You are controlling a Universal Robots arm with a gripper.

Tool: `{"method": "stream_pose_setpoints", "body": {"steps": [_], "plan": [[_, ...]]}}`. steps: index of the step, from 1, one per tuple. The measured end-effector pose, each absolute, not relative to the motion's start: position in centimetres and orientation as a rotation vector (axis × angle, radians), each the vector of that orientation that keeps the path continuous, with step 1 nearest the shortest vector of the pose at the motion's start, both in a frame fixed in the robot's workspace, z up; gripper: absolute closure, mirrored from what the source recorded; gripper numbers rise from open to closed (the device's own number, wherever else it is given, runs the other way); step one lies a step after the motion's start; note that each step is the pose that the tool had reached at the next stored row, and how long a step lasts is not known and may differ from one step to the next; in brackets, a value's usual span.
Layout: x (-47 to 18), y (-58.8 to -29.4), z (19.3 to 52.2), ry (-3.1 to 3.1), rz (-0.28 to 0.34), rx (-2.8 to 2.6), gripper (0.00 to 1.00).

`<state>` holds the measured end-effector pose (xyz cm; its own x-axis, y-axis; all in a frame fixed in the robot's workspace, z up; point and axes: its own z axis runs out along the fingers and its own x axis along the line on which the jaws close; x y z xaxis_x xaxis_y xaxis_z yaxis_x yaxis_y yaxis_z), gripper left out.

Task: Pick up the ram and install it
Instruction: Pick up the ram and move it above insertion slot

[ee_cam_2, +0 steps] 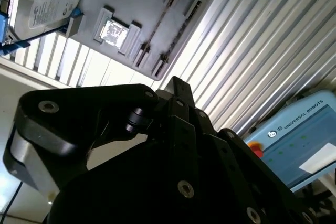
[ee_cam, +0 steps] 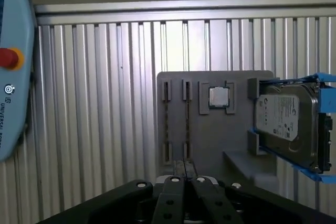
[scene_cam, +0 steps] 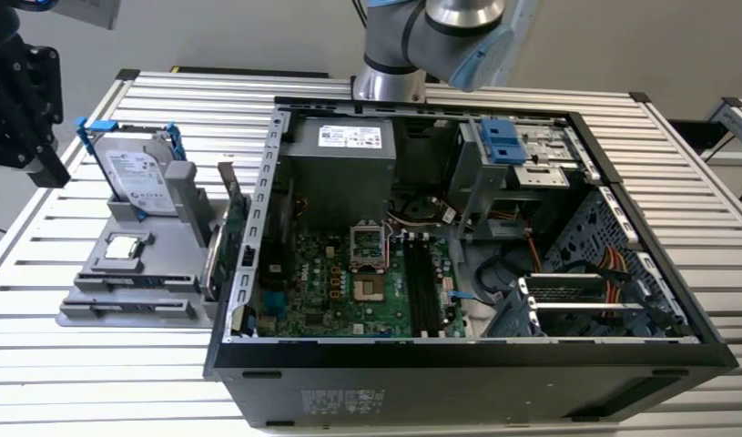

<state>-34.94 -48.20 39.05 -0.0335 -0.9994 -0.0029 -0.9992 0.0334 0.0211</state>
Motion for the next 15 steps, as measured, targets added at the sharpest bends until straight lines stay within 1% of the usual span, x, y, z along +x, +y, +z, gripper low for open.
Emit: {"method": "stream_pose_setpoints", "body": {"steps": [15], "plan": [[-34.94, -48.2, 39.05, -2.135, -0.026, 2.286, 1.0]]}}
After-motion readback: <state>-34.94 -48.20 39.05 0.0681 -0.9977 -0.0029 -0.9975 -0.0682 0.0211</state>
